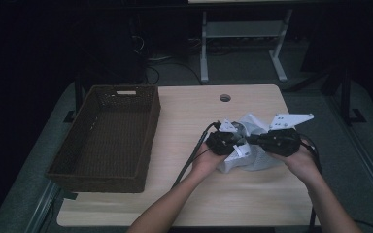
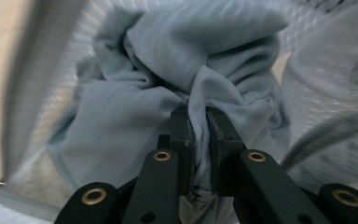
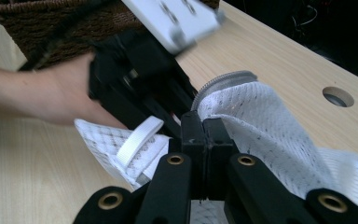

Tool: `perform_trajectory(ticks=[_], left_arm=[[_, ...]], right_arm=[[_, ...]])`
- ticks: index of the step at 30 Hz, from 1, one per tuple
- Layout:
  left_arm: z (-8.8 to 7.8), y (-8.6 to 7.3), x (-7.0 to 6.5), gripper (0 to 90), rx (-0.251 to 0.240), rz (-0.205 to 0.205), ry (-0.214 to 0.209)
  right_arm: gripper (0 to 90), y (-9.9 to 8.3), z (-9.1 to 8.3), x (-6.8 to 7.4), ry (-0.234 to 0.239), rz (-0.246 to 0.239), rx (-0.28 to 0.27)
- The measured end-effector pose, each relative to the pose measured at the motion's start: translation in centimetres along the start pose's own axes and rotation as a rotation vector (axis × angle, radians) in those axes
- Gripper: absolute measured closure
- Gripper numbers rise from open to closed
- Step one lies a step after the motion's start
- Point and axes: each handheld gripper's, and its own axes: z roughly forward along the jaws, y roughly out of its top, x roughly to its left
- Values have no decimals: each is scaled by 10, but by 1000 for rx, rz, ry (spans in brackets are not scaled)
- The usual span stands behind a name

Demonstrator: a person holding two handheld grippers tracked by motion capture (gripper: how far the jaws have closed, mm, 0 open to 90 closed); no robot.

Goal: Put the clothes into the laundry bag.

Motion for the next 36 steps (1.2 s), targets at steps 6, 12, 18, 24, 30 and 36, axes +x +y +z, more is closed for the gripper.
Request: perform_trajectory(ticks=[6,12,18,24,30,36], left_arm=[[-23,-1,11,648,-53,-48,-33],[-76,0,36,575,-140,-65,42],[-41,12,53,465,-62,-17,46],[-13,26,54,781,-52,42,51],[-58,29,59,885,-179,17,119],[-103,25,50,882,-237,24,193]], right_arm=[[888,-3,-4,-2,-1,7,1],[887,-9,-9,-4,3,25,0],[887,-10,-11,-3,2,24,0],[887,-10,-10,-5,3,26,1],[887,-8,-10,-10,-19,25,0],[887,10,-1,-19,-92,-19,4]])
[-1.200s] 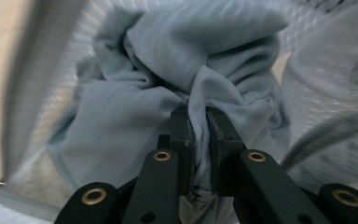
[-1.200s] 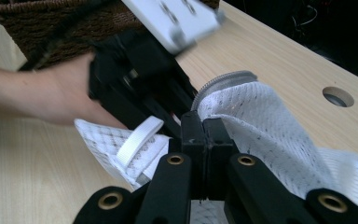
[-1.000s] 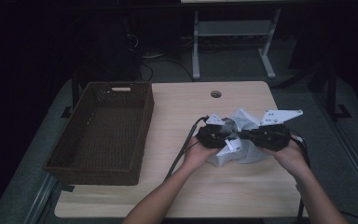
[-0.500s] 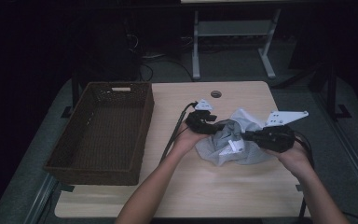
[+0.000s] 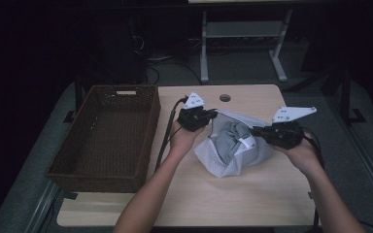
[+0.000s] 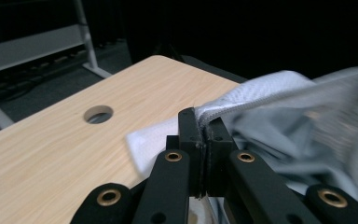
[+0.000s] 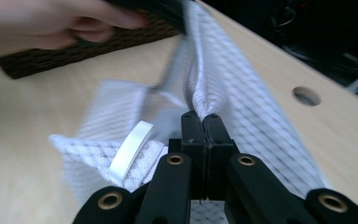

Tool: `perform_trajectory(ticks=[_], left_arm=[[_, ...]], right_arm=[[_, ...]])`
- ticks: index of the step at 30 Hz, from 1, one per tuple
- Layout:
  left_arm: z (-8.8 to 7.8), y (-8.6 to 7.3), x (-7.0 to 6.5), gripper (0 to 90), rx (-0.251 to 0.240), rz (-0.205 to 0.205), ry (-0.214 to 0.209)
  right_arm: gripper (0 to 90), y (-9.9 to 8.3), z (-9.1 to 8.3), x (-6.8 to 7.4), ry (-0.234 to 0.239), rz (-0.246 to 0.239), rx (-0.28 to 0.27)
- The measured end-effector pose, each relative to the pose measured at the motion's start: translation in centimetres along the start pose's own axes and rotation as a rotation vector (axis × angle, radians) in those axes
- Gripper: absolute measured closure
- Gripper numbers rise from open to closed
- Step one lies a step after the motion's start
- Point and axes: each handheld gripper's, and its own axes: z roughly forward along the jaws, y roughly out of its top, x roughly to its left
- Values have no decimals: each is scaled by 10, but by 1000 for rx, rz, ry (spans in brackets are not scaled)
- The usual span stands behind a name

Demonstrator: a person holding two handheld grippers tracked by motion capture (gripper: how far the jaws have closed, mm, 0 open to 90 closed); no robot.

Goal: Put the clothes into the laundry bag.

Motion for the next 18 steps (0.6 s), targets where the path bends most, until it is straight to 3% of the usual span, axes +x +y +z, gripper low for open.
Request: perform_trajectory(ticks=[2,6,8,12,15,18], left_arm=[[-12,-5,-4,879,3,-2,2],[-29,-24,-11,832,45,-49,-39],[-36,-33,-16,759,68,-75,-60],[-50,-48,-37,681,85,-86,-121],[-42,-56,-56,590,144,-71,-178],[-21,-64,-68,528,190,-42,-192]], right_arm=[[887,4,4,-4,-20,-6,-5],[884,3,13,-5,7,9,-2],[884,-1,15,-3,39,17,-2],[884,-7,15,1,75,32,2],[884,-10,14,3,93,38,5],[884,-11,14,6,100,39,9]])
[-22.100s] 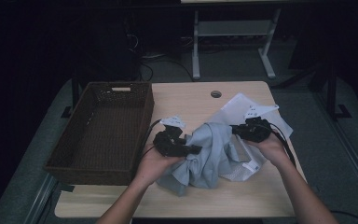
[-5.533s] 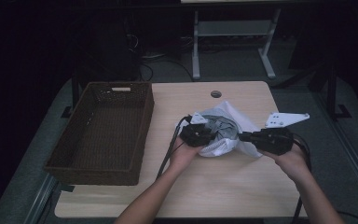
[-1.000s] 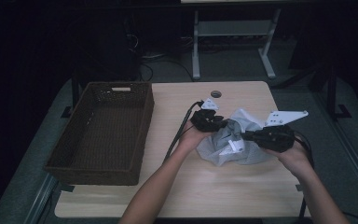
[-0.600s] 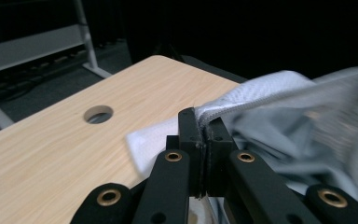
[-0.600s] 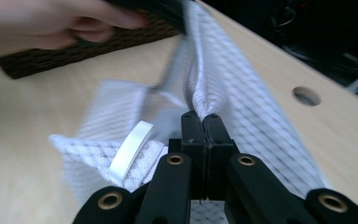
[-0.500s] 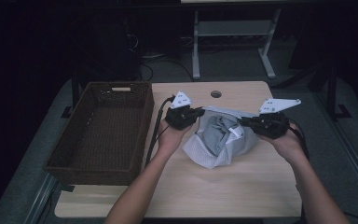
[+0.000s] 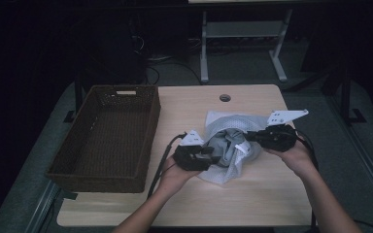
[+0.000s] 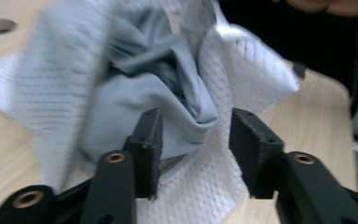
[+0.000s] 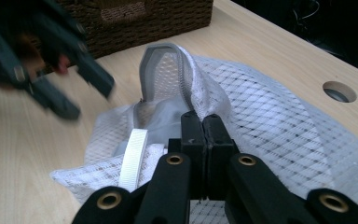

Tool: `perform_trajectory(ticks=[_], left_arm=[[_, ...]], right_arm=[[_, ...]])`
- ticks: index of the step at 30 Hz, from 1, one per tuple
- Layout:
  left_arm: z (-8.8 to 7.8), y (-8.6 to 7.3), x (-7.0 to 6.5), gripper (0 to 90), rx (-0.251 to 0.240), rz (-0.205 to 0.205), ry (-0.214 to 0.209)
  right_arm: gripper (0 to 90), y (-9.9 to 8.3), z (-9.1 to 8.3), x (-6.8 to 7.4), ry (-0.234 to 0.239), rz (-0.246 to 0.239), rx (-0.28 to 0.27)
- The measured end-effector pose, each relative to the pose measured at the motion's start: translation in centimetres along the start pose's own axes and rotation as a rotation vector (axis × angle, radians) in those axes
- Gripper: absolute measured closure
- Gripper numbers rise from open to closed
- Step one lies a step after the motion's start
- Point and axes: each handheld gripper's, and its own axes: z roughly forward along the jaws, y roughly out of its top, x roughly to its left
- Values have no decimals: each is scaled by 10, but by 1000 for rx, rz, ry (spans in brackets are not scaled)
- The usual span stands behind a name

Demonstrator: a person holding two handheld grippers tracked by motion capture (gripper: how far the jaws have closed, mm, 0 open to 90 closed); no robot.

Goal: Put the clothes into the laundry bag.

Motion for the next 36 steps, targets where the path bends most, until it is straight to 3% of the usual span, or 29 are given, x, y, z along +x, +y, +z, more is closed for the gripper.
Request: perform_trajectory(ticks=[2,5,7,9,10,12,14,16,20,22,23,27,29,32,34,36], left_arm=[[17,-2,1,478,36,-19,-16],[40,-2,5,483,76,3,11],[50,-1,8,717,72,27,11],[54,1,11,843,50,15,8],[54,2,12,852,42,13,10],[54,2,13,856,43,8,7],[53,1,14,856,39,1,5],[53,1,15,856,42,2,0],[52,1,13,856,40,4,9],[52,2,11,856,28,4,13],[53,2,11,856,27,8,16],[63,10,7,856,2,-5,12],[71,15,4,855,-7,2,19],[87,22,2,858,-15,-5,63],[98,28,3,863,-11,22,137],[108,32,8,866,-26,3,192]], right_arm=[[884,-1,0,1,9,3,-2],[884,-1,-1,2,20,4,-3],[881,-1,0,3,17,3,0],[872,-3,-2,3,2,7,4],[839,-5,-3,2,-6,17,4],[648,-12,-8,2,-29,73,9],[516,-18,-15,6,-38,127,20],[449,-27,-17,12,-48,159,32],[362,-54,-12,25,-83,177,121],[331,-64,-7,26,-97,220,151],[350,-67,-4,25,-101,230,166],[722,-71,10,23,-96,205,209],[815,-69,13,23,-88,171,212],[844,-63,10,25,-43,137,190],[851,-61,7,27,-13,111,187],[853,-61,3,29,17,99,178]])
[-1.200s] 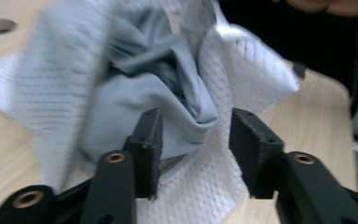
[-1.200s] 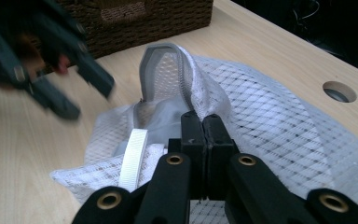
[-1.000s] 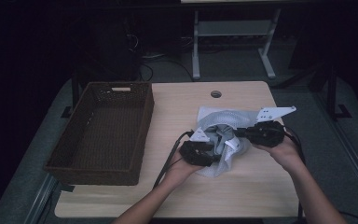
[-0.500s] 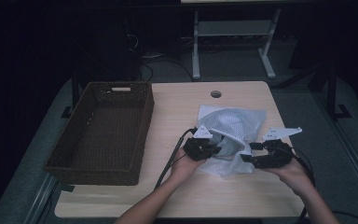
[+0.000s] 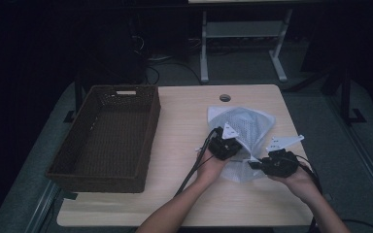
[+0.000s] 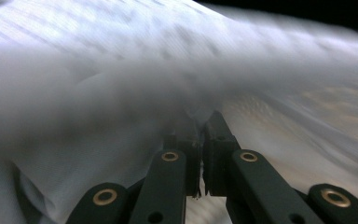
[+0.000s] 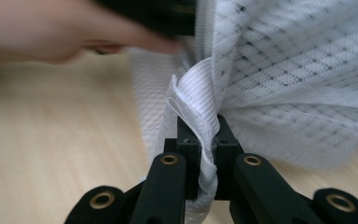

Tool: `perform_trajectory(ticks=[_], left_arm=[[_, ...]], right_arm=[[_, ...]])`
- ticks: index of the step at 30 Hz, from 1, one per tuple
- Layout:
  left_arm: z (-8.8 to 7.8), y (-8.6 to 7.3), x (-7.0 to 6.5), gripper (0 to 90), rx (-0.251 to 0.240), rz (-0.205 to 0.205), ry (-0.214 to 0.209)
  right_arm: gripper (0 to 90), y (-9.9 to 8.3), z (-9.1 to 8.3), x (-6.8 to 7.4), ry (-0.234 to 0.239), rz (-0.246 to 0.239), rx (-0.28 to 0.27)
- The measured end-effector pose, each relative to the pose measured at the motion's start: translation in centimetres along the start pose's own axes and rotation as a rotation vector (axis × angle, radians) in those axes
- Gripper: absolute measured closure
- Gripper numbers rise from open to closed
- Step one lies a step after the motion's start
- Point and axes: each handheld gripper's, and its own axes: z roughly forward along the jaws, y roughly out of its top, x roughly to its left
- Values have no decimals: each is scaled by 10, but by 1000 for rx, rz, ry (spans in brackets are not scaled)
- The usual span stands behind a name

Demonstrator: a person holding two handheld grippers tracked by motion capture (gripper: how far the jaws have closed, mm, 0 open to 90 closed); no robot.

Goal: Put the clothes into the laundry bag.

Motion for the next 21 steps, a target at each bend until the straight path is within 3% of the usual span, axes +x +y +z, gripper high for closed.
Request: perform_trajectory(ticks=[3,6,8,11,13,16,19,21], left_arm=[[11,3,8,867,-6,-21,75],[16,3,20,866,-10,-57,88],[16,1,23,864,-11,-73,67],[8,-1,23,853,-18,-63,12],[-1,-2,24,836,-11,-73,-36],[-19,-5,23,771,5,-55,-73],[-48,-7,23,715,27,-15,-84],[-69,-9,28,696,30,1,-69]], right_arm=[[855,-3,-8,-1,8,-17,-7],[855,-5,-15,-4,23,-13,-22],[854,-5,-16,-5,22,-12,-25],[853,-4,-14,-6,26,-15,-23],[850,-4,-13,-5,28,-17,-19],[847,-3,-13,-5,24,-17,-16],[845,-2,-14,-6,16,-16,-25],[841,-2,-15,-7,11,-17,-28]])
